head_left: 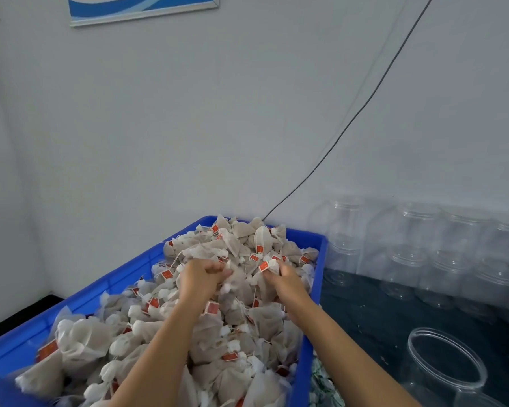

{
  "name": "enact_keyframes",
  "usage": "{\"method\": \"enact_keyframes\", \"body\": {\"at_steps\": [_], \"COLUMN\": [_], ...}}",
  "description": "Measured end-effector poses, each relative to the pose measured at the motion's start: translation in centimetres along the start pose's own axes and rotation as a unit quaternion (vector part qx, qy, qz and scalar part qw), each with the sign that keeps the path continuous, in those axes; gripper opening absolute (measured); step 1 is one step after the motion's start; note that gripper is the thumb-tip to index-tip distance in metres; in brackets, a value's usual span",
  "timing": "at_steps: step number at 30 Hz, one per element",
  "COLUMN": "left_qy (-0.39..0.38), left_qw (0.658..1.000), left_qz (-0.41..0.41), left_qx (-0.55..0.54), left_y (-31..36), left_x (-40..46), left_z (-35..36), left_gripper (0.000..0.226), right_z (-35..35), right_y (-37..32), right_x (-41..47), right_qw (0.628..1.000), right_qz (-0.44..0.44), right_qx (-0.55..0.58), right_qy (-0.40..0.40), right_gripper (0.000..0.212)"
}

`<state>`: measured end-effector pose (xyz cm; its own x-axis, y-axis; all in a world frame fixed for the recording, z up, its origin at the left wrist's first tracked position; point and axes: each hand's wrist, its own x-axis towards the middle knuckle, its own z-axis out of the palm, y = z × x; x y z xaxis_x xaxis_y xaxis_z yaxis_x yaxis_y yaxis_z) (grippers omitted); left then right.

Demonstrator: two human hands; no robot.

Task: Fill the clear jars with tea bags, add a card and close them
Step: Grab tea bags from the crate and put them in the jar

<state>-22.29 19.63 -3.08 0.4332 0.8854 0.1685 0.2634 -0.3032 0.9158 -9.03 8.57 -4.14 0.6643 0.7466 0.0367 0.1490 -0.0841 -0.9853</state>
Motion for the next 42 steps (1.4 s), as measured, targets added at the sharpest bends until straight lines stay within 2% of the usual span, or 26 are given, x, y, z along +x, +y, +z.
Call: {"method": "enact_keyframes", "body": {"at_steps": [2,5,8,10,11,13,14,15,17,18,20,23,25,27,29,31,34,35,38,42], "left_qy": [0.002,-0.04,-0.072,-0.096,-0.115,-0.147,-0.144,-0.12,-0.044,-0.026,-0.047,-0.142,-0.189,-0.19,-0.156,-0.101,-0.023,-0.007,-0.022,-0.103], "left_qw": [0.987,0.942,0.921,0.923,0.922,0.922,0.932,0.954,0.997,0.998,0.97,0.896,0.856,0.851,0.864,0.902,0.97,0.984,0.995,0.99], "left_qz": [-0.078,-0.177,-0.21,-0.215,-0.21,-0.19,-0.169,-0.133,-0.022,0.035,0.09,0.087,0.087,0.086,0.087,0.082,0.083,0.088,0.091,0.088], "left_qx": [-0.139,-0.283,-0.321,-0.304,-0.303,-0.304,-0.285,-0.24,-0.059,0.049,0.223,0.412,0.473,0.483,0.471,0.412,0.228,0.156,0.028,-0.041], "left_y": [0.7,1.6,2.1,2.2,2.3,2.2,2.0,1.8,0.7,0.0,-1.2,-2.3,-2.8,-2.9,-3.0,-2.9,-1.7,-1.1,0.5,1.3], "left_x": [0.2,-0.3,-0.8,-1.0,-1.0,-0.9,-0.8,-0.9,-0.6,-0.3,0.0,0.3,0.3,0.4,0.5,0.6,0.2,0.0,-0.6,-0.9], "left_z": [-0.2,0.1,0.9,1.2,1.2,1.1,1.0,1.1,1.4,1.7,2.0,2.7,3.3,3.6,3.8,3.7,3.0,2.8,2.4,2.1], "left_gripper": [0.009,0.007,0.007,0.011,0.012,0.012,0.015,0.018,0.022,0.026,0.033,0.047,0.056,0.05,0.038,0.027,0.007,0.011,0.021,0.021], "right_z": [0.0,0.2,0.4,0.6,0.7,0.8,0.8,0.7,0.5,0.4,0.4,0.2,0.1,0.1,0.1,0.1,0.4,0.5,0.7,0.3], "right_y": [-0.2,-0.5,-0.9,-0.6,-0.2,0.1,0.0,0.1,0.4,0.6,0.9,1.2,1.0,1.1,1.1,0.9,0.7,0.7,0.8,0.4], "right_x": [-0.4,-0.9,-1.8,-1.9,-1.8,-1.5,-1.5,-1.2,-0.8,-0.5,-0.3,0.1,0.2,0.2,0.1,-0.2,-0.3,-0.4,-0.6,-0.8], "right_qw": [1.0,0.998,0.988,0.983,0.983,0.988,0.99,0.99,0.988,0.986,0.984,0.987,0.99,0.992,0.994,0.997,0.994,0.99,0.985,0.987], "right_qz": [-0.02,-0.026,-0.032,-0.06,-0.083,-0.123,-0.136,-0.138,-0.124,-0.121,-0.108,-0.066,-0.033,-0.019,-0.013,-0.016,-0.086,-0.113,-0.144,-0.156], "right_qx": [-0.016,0.004,0.037,0.019,0.011,-0.007,-0.014,-0.026,-0.038,-0.042,-0.069,-0.045,0.006,0.011,-0.016,-0.031,-0.065,-0.077,-0.053,-0.043], "right_qy": [-0.014,-0.055,-0.148,-0.175,-0.162,-0.088,-0.041,0.008,0.083,0.102,0.122,0.137,0.135,0.125,0.103,0.062,-0.017,-0.04,-0.073,0.001], "right_gripper": [0.015,0.012,0.019,0.038,0.043,0.027,0.02,0.022,0.024,0.019,0.026,0.05,0.057,0.056,0.049,0.037,0.017,0.016,0.027,0.026]}}
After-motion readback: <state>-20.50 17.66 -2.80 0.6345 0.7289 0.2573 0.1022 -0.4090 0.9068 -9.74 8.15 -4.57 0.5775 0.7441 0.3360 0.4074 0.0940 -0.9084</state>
